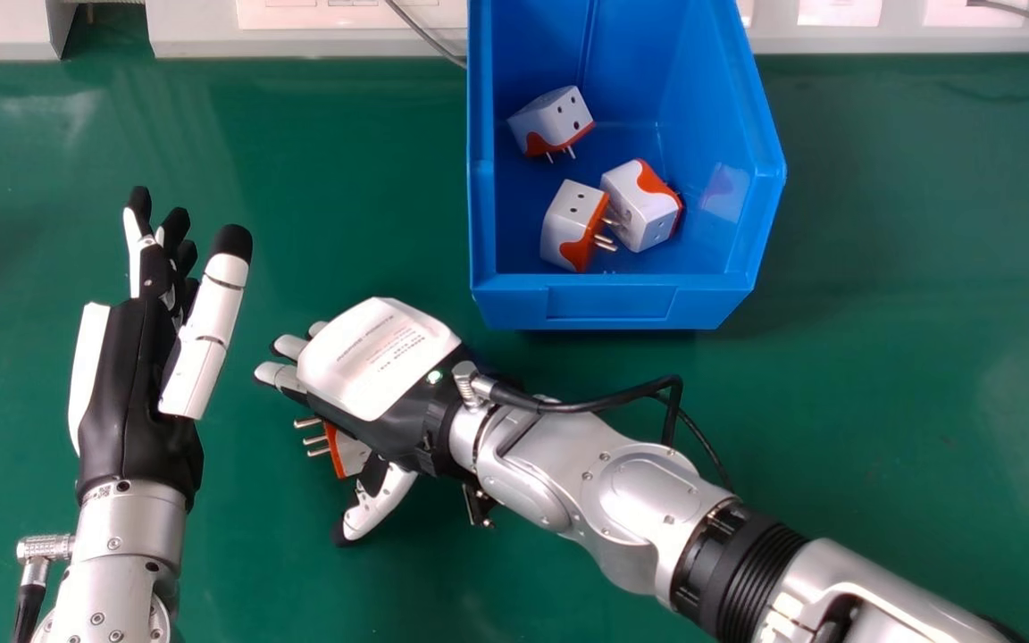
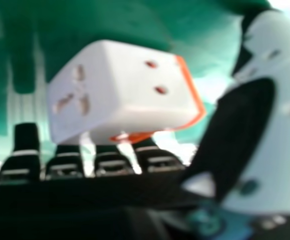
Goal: Pick all objects and put in blue box
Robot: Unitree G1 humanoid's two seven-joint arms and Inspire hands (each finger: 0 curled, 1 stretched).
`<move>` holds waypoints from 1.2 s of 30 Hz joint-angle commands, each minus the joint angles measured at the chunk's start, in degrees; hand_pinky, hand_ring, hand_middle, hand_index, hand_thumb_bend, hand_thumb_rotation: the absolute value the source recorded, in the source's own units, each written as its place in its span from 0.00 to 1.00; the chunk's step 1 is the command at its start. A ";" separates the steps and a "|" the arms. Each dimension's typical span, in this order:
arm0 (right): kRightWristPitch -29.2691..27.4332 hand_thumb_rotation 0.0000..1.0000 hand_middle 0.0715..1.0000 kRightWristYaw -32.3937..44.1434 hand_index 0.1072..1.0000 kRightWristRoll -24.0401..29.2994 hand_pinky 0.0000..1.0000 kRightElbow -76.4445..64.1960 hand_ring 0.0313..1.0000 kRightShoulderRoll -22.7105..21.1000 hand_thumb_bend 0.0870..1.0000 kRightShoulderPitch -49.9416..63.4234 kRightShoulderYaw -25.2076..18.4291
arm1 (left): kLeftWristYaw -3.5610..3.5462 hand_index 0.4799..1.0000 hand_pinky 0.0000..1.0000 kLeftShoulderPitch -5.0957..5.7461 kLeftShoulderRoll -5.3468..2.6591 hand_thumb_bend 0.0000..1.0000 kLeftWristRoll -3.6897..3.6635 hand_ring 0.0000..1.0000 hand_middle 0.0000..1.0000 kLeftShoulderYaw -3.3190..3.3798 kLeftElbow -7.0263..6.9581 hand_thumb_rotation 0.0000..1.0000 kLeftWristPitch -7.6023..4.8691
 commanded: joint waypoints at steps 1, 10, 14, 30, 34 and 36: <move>-0.01 0.47 0.95 0.58 0.91 -0.82 0.83 -0.16 0.93 -0.17 0.49 -0.94 0.56 | 0.20 1.00 1.00 0.06 0.15 0.57 0.34 1.00 1.00 -0.29 -1.66 0.80 -0.20; 0.42 0.49 0.94 -0.30 0.90 -2.23 0.81 0.82 0.93 -0.41 0.51 -1.41 1.39 | 0.85 1.00 1.00 0.68 -0.13 0.57 1.31 1.00 1.00 -0.97 -3.26 0.80 0.62; 0.04 0.49 0.94 -0.43 0.89 -2.54 0.80 1.15 0.92 -0.29 0.51 -1.43 1.44 | 0.88 1.00 1.00 0.83 -0.27 0.58 1.14 1.00 1.00 -0.99 -3.73 0.80 1.07; -1.40 0.40 0.89 -1.22 0.84 -1.98 0.74 4.50 0.87 -0.22 0.49 -3.21 1.70 | 0.92 1.00 1.00 1.18 -0.53 0.58 1.08 1.00 1.00 -0.95 -5.54 0.80 2.78; -2.26 0.26 0.81 -2.34 0.75 0.06 0.67 5.05 0.82 -0.09 0.56 -2.72 -0.01 | 0.81 1.00 1.00 1.25 -0.50 0.58 0.88 1.00 1.00 -0.83 -6.02 0.80 3.34; -3.29 0.26 0.81 -2.89 0.75 1.42 0.67 5.25 0.82 -0.13 0.56 -2.32 -0.94 | 0.75 1.00 1.00 1.17 -0.47 0.58 0.83 1.00 1.00 -0.80 -6.00 0.80 3.44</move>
